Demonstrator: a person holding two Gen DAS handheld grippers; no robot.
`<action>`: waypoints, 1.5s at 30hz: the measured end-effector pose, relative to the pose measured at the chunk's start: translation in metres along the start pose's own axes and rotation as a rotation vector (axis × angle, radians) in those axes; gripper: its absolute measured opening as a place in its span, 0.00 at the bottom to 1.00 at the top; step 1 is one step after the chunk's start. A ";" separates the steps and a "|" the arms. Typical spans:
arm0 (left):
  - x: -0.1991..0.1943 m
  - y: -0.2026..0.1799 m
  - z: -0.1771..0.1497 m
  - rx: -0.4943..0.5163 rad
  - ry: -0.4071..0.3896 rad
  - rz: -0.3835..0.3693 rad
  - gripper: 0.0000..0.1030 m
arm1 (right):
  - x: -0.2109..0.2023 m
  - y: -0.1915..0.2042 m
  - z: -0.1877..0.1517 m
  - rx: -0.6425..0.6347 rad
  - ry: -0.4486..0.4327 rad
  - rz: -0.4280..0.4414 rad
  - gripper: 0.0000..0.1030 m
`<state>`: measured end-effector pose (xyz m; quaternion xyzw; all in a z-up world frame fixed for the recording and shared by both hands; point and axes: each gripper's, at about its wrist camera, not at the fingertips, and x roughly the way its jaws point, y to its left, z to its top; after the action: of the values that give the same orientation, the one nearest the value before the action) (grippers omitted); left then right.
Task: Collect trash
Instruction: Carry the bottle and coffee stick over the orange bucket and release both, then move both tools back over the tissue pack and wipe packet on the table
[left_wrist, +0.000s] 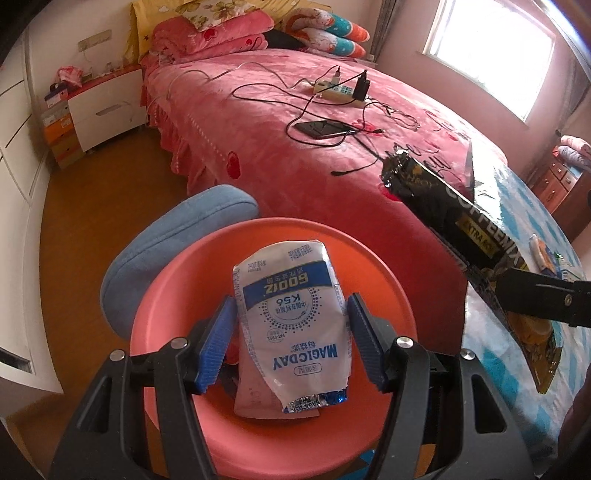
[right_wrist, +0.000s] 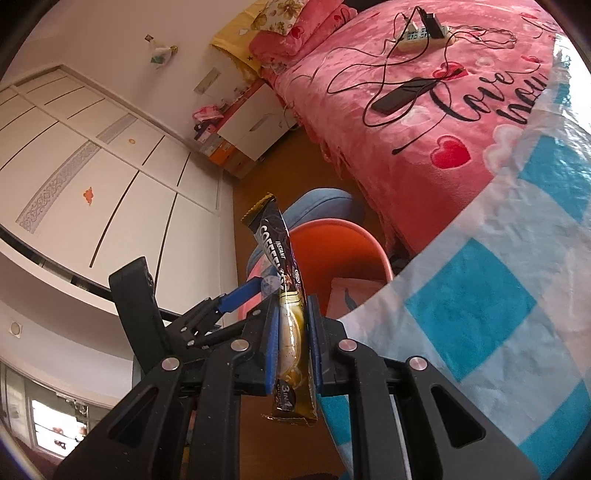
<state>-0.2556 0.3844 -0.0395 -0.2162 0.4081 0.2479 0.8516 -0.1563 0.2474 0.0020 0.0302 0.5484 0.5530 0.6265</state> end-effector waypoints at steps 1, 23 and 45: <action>0.000 0.000 0.000 -0.001 0.002 0.002 0.61 | 0.002 0.000 0.000 0.000 0.003 0.001 0.15; 0.014 0.029 -0.001 -0.083 0.037 0.091 0.74 | -0.021 0.016 0.002 -0.179 -0.161 -0.269 0.87; -0.021 -0.029 0.010 0.031 -0.038 0.104 0.83 | -0.078 -0.005 -0.052 -0.263 -0.256 -0.464 0.90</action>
<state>-0.2440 0.3621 -0.0118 -0.1765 0.4061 0.2894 0.8486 -0.1736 0.1595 0.0285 -0.1079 0.3807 0.4528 0.7990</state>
